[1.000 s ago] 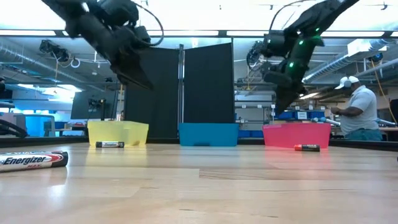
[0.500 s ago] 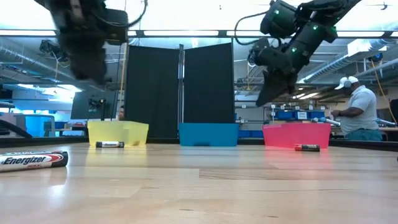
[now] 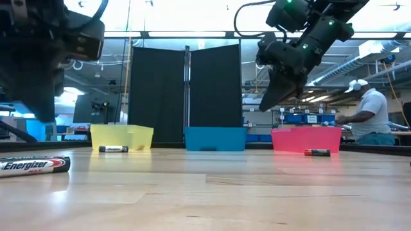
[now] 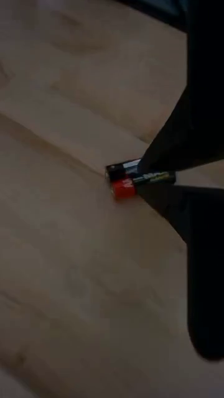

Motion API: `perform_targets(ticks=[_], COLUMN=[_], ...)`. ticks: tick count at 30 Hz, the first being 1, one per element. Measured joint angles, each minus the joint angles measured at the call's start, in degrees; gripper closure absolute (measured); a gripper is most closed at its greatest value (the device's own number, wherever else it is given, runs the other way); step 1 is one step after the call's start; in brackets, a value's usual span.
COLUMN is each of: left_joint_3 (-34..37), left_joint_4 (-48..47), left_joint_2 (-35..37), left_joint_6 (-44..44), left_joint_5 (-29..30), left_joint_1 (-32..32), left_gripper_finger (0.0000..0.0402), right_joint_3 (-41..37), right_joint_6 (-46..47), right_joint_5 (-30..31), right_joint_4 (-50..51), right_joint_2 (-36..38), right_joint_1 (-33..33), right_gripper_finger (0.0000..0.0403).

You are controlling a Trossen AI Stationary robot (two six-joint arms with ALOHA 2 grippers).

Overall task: Sort batteries
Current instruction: Put the black orange battery into the blue bin

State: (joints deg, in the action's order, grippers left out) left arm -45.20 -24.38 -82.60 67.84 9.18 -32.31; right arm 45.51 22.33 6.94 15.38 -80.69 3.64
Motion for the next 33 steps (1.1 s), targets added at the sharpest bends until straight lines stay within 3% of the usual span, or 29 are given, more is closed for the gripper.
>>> perform_targets(ticks=[7, 13, 25, 33], left_joint_3=[0.0, 0.0, -0.2, 0.2], left_joint_4=[4.7, 5.3, 0.7, -0.1], left_joint_2=[-6.7, -9.0, -9.5, -10.3], left_joint_6=[3.5, 4.9, 4.9, 0.3], left_joint_5=[-1.0, -1.2, 1.7, 3.0], left_joint_1=[-1.3, -1.4, -1.4, -1.2], left_gripper_finger=[0.0276, 0.0239, 0.0232, 0.0236], right_joint_3=[0.0, 0.0, 0.0, 0.0], right_joint_6=[0.2, 0.7, -0.6, -1.5], right_joint_5=[1.7, 2.2, 2.7, 3.8], right_joint_4=[-0.6, -0.9, -1.2, -1.4], right_joint_2=[0.0, 0.0, 0.0, 0.0], right_joint_1=[-3.3, -4.6, -4.8, -4.8], right_gripper_finger=[0.0390, 0.0390, 0.0390, 0.0389])
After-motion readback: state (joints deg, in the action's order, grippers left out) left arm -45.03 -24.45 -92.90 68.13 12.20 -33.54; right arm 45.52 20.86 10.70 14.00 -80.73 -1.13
